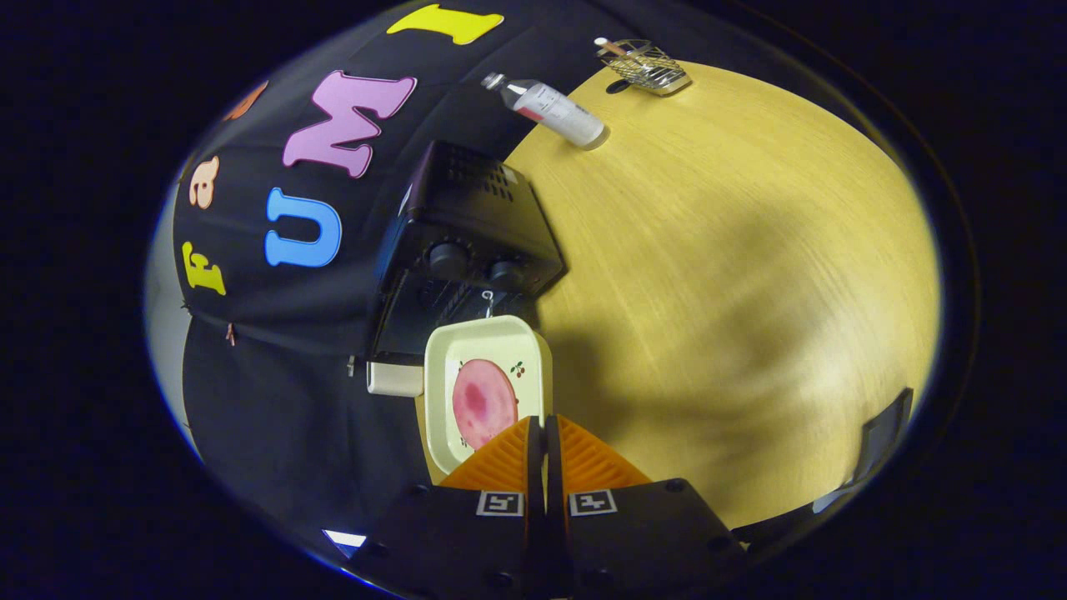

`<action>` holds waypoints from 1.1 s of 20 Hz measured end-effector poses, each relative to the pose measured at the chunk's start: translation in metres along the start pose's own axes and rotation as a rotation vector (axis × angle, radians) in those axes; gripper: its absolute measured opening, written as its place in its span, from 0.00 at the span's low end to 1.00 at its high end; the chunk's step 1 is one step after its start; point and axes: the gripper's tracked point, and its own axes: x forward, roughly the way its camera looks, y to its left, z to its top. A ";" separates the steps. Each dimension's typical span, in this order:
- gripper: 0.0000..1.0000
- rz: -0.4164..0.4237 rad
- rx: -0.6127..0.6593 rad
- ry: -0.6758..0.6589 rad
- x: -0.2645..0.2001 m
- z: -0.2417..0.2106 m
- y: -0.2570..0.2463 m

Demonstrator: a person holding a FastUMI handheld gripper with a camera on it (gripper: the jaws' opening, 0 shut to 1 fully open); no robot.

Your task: Open the toaster oven, put the food inside, and close the toaster oven door.

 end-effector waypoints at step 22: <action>0.06 -0.198 0.298 -0.281 0.144 -0.010 0.079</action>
